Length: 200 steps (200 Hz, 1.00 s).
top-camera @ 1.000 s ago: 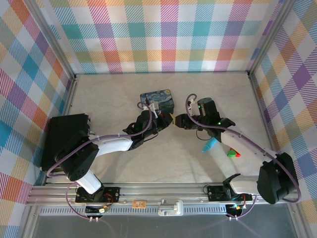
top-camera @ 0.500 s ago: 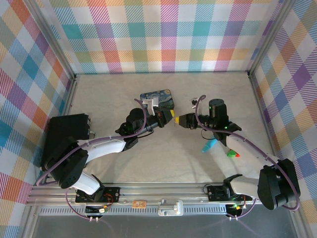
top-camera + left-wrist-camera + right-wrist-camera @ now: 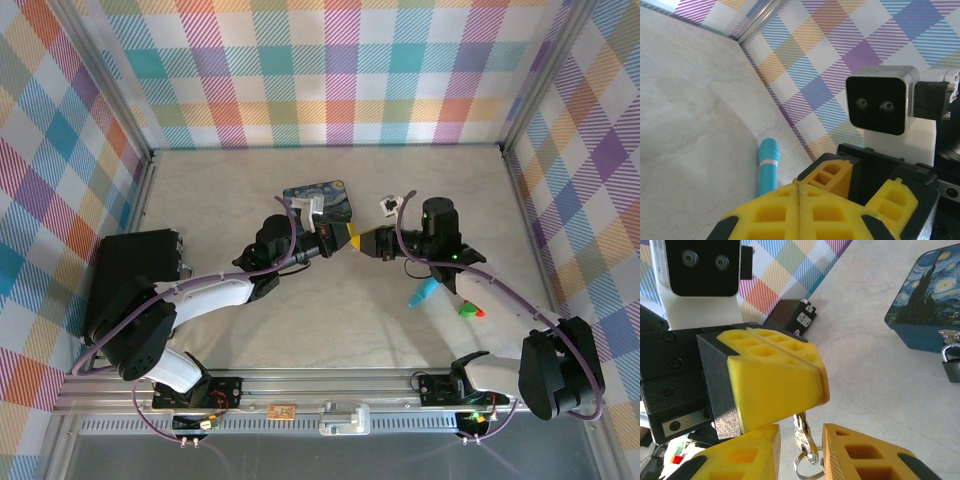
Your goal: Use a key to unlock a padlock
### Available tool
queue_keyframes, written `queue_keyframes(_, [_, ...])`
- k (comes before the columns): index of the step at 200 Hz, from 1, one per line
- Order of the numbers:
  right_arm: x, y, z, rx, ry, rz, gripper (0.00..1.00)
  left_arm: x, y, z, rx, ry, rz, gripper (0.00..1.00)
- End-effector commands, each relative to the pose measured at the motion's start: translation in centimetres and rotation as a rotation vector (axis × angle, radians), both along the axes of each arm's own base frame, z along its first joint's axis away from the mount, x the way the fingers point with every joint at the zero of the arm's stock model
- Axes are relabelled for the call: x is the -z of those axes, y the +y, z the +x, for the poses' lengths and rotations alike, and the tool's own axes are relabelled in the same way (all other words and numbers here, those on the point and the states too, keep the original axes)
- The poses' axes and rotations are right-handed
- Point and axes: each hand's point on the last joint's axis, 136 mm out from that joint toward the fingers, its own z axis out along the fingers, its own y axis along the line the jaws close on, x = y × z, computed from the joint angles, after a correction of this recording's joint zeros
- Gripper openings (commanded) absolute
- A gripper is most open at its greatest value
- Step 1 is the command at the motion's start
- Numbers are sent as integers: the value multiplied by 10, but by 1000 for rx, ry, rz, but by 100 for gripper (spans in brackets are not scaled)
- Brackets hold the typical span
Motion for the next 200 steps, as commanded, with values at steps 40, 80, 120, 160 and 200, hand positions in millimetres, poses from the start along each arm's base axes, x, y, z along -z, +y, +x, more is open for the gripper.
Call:
queue_keyframes(40, [5,2,-2,-27,-9,-10,24,-22,-9,-4,73,-51,-11,0])
queue_keyframes(80, [2,-1,7,28,0,-16,2,-16,-6,3,29,-8,9,8])
queue_keyframes(120, [-1,-10,31,178,30,-28,0,7,30,35,-256,249,-26,55])
queue_keyframes(160, [-13,-16,50,280,-11,1,0,38,43,47,-424,572,-236,57])
queue_keyframes(200, [-29,-7,52,219,-124,38,0,52,23,48,-418,842,-384,57])
